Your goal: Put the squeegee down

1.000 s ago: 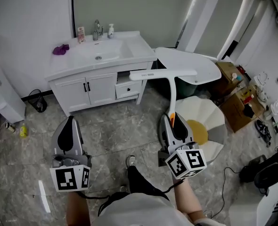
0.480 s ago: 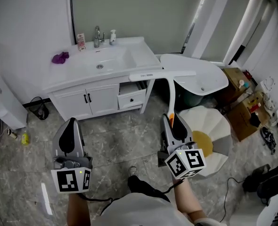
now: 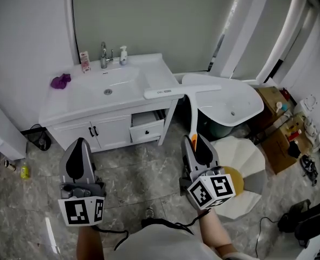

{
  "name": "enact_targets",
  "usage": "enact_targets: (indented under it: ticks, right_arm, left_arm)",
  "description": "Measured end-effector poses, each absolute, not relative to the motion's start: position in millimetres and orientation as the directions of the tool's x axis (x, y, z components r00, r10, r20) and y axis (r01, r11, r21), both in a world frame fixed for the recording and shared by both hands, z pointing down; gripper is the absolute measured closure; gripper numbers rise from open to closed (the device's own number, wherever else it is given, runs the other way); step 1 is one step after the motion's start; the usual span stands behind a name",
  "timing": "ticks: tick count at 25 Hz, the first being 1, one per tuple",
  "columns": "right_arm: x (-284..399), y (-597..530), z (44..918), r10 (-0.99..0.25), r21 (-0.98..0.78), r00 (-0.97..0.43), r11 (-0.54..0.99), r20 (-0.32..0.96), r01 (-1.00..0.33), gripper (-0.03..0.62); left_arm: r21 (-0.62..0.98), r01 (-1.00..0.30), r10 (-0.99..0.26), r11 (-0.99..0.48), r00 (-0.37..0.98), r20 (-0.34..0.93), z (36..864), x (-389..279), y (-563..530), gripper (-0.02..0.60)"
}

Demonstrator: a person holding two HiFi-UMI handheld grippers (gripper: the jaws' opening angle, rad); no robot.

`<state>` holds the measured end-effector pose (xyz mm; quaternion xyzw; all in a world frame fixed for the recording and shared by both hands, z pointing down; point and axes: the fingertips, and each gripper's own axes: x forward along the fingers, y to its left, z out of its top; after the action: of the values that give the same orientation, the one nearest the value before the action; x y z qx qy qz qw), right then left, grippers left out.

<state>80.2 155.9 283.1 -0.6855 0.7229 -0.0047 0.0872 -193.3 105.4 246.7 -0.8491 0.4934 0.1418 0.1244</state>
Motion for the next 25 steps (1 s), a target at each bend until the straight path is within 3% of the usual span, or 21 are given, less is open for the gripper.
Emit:
enact_targets:
  ticks: [10,25]
  right_arm:
    - [126,82,289,-0.989,-0.124,-0.085,0.100,-0.119,-0.987,0.463]
    - [145,-42,303,-0.993,-0.143,-0.041,0.057,-0.112,-0.988,0.463]
  left_arm:
    - [-0.065,-0.886,-0.810,-0.459,0.447,-0.379,245,-140,38,0.577]
    - [-0.085,-0.878,-0.805,-0.471,0.467,-0.365,257,-126,-94,0.577]
